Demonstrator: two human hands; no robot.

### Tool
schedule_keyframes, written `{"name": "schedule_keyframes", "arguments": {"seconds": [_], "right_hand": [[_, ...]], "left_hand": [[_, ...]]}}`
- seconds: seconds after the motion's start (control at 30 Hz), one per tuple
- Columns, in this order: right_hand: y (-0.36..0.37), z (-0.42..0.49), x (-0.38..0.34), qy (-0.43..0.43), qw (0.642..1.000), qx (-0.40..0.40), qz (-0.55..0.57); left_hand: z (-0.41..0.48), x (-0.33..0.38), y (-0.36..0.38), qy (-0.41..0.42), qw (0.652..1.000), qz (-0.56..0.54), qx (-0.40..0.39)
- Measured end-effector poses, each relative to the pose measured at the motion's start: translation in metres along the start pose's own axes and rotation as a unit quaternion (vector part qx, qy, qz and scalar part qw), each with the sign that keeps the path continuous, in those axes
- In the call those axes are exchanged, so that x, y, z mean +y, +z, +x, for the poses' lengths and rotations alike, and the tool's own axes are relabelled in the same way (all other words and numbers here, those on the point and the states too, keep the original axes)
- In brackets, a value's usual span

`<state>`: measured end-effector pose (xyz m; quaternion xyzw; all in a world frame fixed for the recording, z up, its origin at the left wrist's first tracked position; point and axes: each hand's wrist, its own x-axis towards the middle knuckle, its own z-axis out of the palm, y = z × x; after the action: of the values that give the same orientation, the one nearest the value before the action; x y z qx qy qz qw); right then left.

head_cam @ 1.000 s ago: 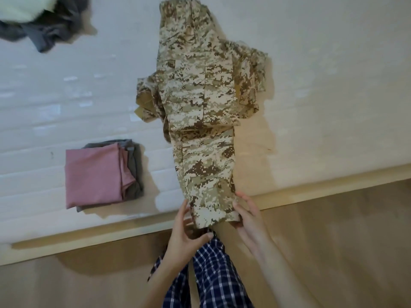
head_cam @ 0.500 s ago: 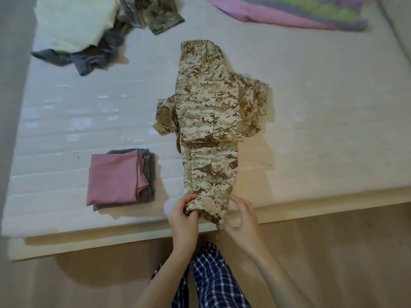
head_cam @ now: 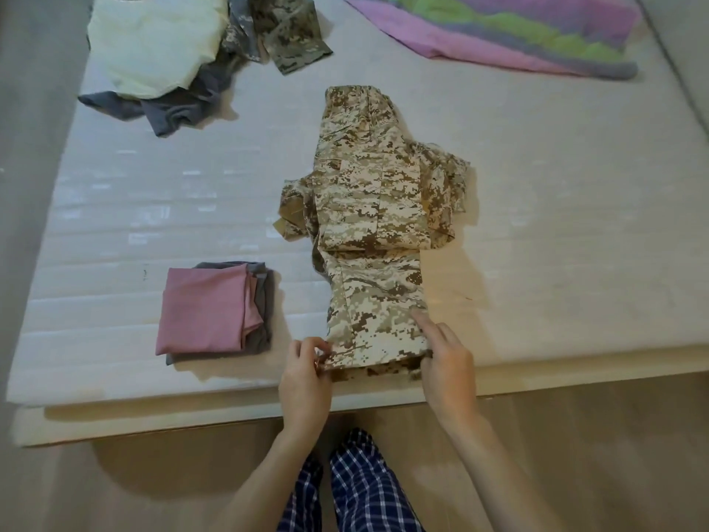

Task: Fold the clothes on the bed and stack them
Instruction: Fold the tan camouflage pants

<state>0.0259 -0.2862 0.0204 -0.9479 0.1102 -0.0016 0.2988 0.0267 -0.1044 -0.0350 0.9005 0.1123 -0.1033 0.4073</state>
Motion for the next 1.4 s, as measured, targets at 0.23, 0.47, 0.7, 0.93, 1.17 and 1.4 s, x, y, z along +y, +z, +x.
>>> {"name": "schedule_keyframes", "arguments": {"seconds": [0.23,0.47,0.7,0.93,1.17,1.4], "right_hand": [[-0.010,-0.017,0.019,0.086,0.996,0.003,0.011],[0.014,-0.024,-0.009,0.054,0.994,0.003,0.090],[0.020,-0.011,0.011,0.008,1.000,0.010,-0.029],[0.034,-0.035,0.051,0.066,0.981,-0.175,-0.056],[0.068,-0.060,0.095,0.258,0.918,-0.297,0.042],[0.119,-0.033,0.153,0.390,0.863,-0.318,0.052]], "left_hand": [[-0.012,0.000,-0.002,0.018,0.999,0.000,-0.026],[-0.021,0.003,0.014,0.023,0.997,0.045,-0.056],[0.004,0.010,0.005,0.008,0.999,0.041,-0.029],[-0.020,-0.033,-0.013,0.114,0.980,0.094,-0.130],[-0.011,-0.078,0.023,0.180,0.937,0.175,-0.242],[0.026,-0.137,0.065,-0.064,0.937,0.097,-0.331]]}}
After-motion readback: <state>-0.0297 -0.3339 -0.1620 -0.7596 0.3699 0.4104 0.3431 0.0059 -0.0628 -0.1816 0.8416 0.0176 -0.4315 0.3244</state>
